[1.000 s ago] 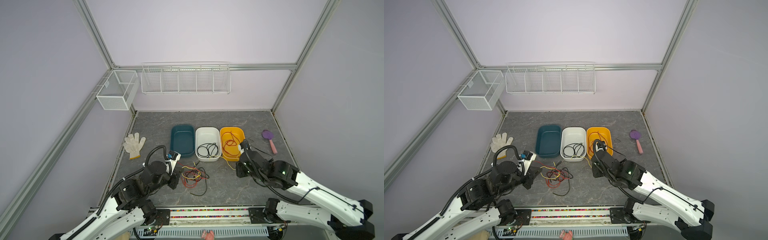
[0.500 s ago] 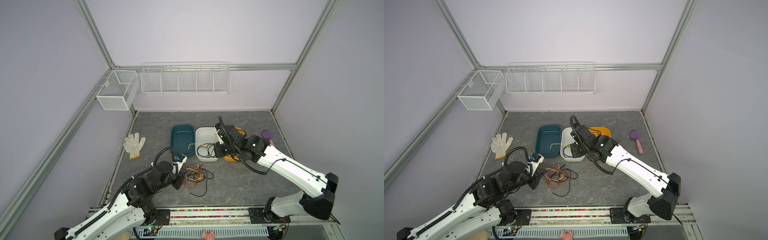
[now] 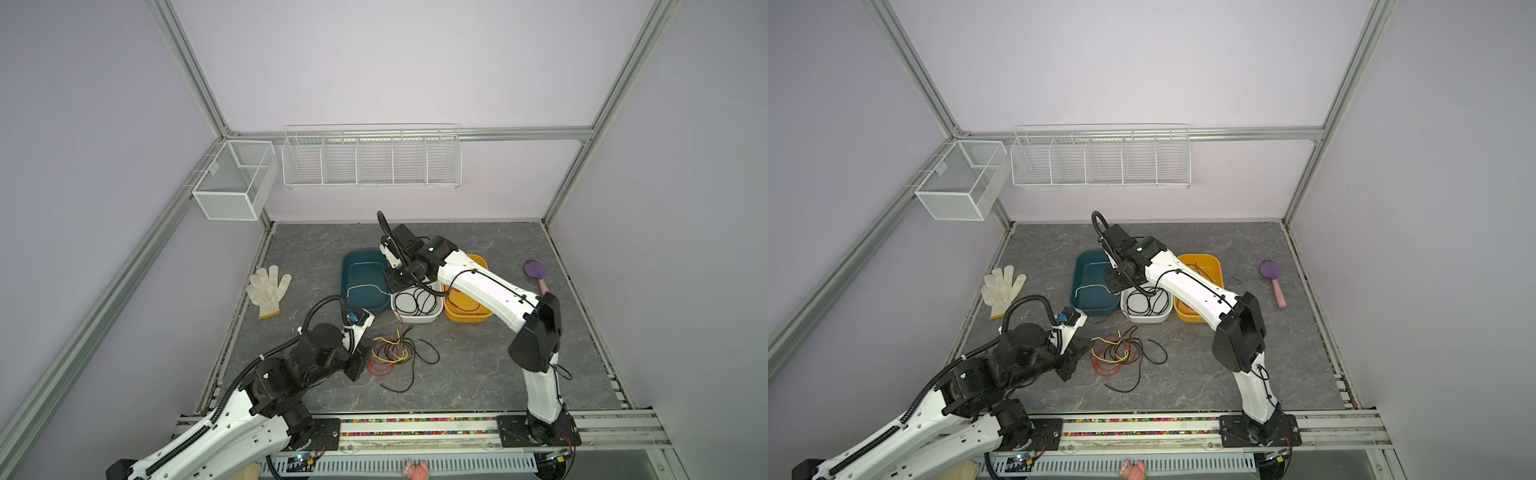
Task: Untangle the cables
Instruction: 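Carry the yellow wire over the dark green tub with the right gripper, then lower the yellow wire into the dark green tub and open the right gripper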
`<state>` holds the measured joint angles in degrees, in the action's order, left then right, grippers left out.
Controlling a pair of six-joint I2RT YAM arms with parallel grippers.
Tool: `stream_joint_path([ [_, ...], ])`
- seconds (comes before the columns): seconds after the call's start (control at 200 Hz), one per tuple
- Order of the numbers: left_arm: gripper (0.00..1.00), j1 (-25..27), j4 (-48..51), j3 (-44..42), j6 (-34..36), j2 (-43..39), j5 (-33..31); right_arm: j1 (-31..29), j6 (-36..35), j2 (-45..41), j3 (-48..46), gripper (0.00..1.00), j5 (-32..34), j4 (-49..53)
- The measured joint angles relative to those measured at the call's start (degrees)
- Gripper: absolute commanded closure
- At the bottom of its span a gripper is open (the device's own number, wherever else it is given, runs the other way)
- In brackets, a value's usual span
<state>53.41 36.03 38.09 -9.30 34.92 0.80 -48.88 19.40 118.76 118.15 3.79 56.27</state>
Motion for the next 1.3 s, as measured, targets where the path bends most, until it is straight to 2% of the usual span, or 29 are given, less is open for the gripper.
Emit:
stream_joint_path([
  [0.37,1.00,0.0,-0.2,0.0,0.6,0.3,1.4,1.5,-1.9,17.3,22.4,0.94,-1.3,9.3],
  [0.76,1.00,0.0,-0.2,0.0,0.6,0.4,2.1,2.4,-2.4,22.3,23.7,0.93,-7.9,11.4],
  [1.109,1.00,0.0,-0.2,0.0,0.6,0.6,2.3,2.4,-3.5,24.9,25.9,0.94,-10.2,11.6],
  [1.299,1.00,0.0,-0.2,0.0,0.6,0.9,2.7,2.6,-4.0,26.7,26.3,0.86,-10.9,11.5],
])
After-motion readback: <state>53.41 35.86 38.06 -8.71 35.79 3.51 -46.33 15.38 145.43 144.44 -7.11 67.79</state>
